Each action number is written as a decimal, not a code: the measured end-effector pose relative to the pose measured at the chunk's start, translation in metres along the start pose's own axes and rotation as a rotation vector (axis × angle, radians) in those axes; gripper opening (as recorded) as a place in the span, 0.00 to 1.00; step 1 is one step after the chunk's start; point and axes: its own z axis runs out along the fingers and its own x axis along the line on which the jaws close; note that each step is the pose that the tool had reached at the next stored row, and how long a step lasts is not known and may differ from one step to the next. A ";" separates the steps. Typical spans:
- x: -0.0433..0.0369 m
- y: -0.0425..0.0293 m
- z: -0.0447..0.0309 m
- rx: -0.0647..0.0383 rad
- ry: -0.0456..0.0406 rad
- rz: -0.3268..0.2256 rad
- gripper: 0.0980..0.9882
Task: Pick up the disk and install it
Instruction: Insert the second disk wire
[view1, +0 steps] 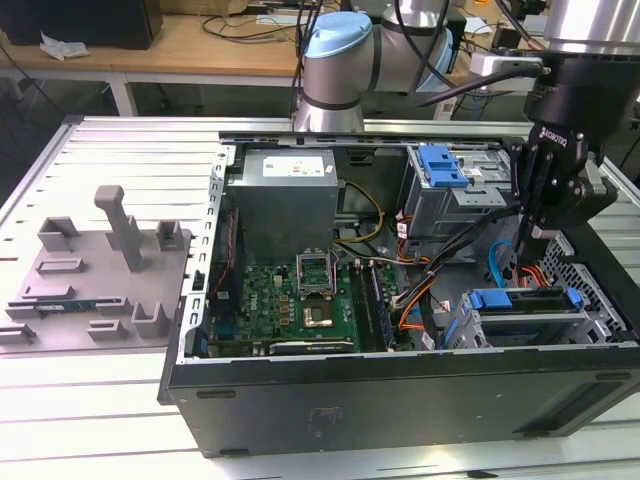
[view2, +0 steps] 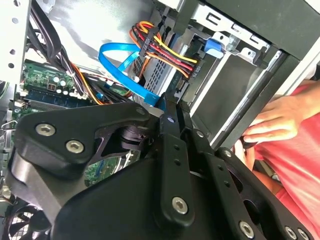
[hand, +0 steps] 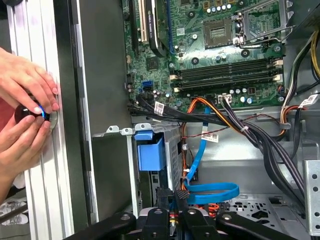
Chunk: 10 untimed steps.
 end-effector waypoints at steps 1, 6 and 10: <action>0.0009 -0.0001 0.0003 0.000 -0.0031 0.000 0.07; 0.0022 -0.0001 0.0007 -0.001 -0.0091 0.000 0.07; 0.0049 0.0001 0.0015 0.000 -0.0149 0.000 0.07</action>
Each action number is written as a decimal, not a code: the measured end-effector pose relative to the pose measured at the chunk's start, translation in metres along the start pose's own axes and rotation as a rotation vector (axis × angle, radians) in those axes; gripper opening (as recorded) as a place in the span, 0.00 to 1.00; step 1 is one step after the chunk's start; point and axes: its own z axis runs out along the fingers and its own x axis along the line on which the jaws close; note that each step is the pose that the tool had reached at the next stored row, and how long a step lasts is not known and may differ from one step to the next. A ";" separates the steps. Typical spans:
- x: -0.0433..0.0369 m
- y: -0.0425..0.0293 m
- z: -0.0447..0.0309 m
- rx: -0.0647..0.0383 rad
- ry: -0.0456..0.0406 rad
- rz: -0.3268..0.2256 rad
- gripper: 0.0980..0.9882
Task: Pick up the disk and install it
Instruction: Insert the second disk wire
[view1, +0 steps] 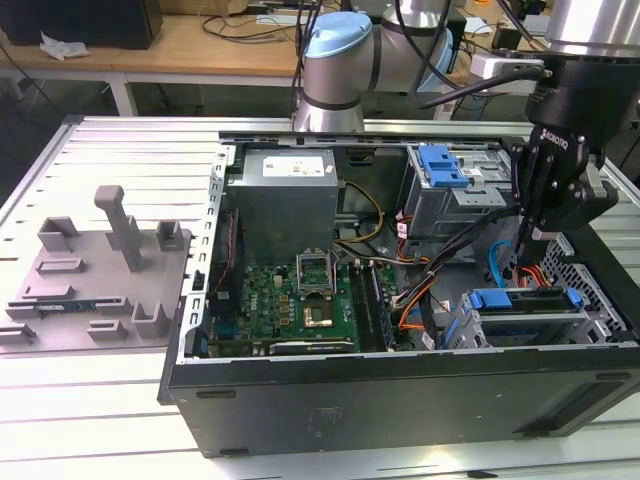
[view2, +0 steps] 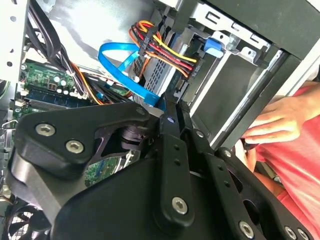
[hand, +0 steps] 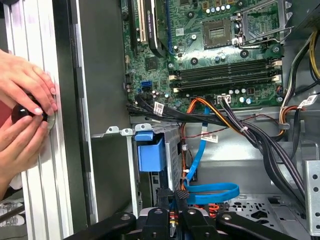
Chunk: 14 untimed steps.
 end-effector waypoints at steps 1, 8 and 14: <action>0.0032 -0.0003 0.0010 0.001 -0.0099 0.000 0.07; 0.0198 -0.0018 0.0059 0.016 -0.1044 0.008 0.07; 0.0360 -0.0031 0.0109 0.022 -0.1735 0.012 0.07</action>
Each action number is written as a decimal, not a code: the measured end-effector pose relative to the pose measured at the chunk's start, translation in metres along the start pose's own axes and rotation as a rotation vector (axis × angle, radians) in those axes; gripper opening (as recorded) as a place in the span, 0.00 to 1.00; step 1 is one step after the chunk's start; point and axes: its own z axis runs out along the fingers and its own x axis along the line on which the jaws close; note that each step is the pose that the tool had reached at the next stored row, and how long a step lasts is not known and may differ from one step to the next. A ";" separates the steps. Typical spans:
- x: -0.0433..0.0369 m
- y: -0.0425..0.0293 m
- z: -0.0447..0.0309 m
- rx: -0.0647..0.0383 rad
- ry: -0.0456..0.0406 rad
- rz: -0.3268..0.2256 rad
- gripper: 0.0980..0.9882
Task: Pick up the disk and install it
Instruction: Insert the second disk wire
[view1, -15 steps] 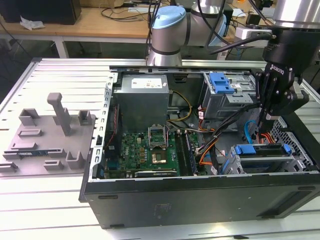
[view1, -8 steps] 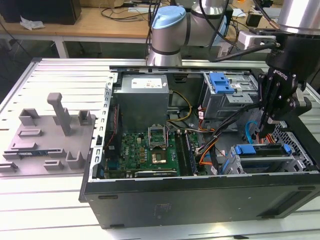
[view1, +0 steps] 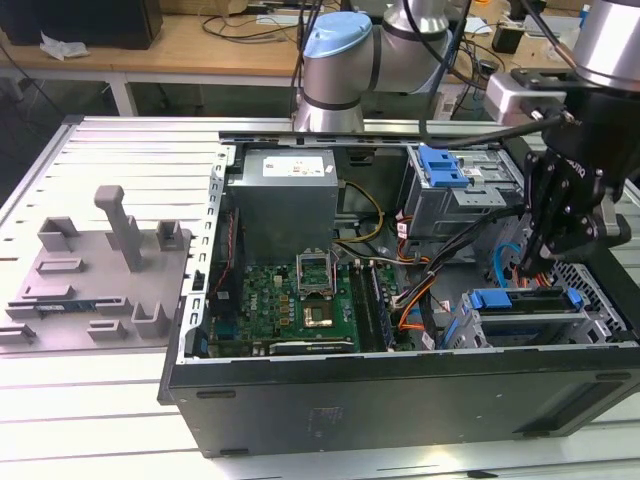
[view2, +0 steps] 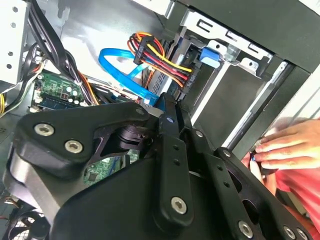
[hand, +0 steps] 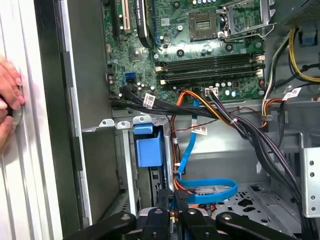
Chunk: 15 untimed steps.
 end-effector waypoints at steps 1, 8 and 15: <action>0.0012 0.0000 0.0003 0.001 -0.0052 0.000 0.07; 0.0032 0.0001 0.0067 0.001 -0.0185 -0.001 0.07; 0.0136 -0.0008 0.0084 -0.001 -0.0696 0.000 0.07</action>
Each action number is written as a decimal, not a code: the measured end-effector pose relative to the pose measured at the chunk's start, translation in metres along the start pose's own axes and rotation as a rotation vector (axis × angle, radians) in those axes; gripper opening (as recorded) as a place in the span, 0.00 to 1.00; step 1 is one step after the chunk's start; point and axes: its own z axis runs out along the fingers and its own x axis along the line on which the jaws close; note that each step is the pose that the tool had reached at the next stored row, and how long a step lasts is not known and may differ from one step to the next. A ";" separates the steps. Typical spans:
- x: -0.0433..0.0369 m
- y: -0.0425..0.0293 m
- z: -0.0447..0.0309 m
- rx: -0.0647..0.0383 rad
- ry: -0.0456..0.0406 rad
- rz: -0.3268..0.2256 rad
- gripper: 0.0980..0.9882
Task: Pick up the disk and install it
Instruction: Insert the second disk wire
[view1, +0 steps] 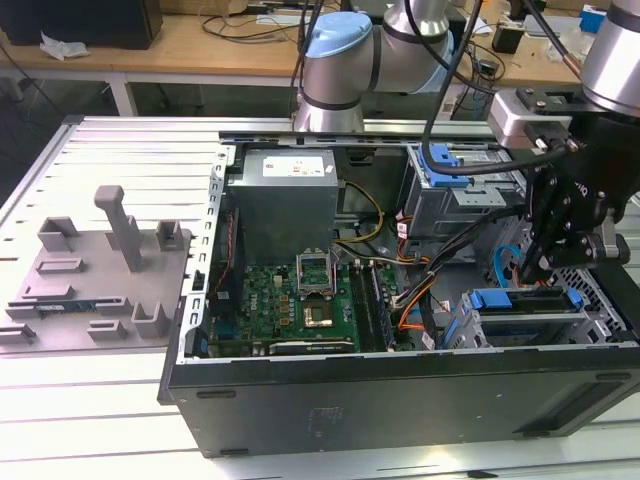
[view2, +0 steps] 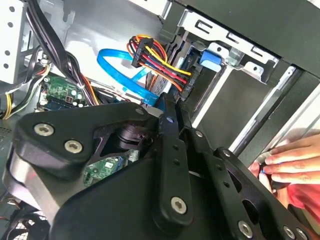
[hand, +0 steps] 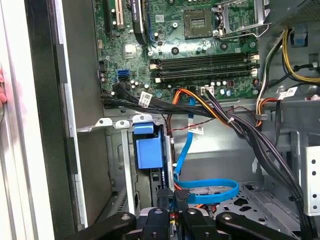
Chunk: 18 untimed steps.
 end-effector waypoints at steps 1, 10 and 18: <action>0.0003 0.0000 0.0000 0.000 -0.0004 0.000 0.07; 0.0042 -0.0004 0.0002 0.003 -0.0050 -0.028 0.07; 0.0081 -0.0007 0.0011 0.002 -0.0319 -0.033 0.07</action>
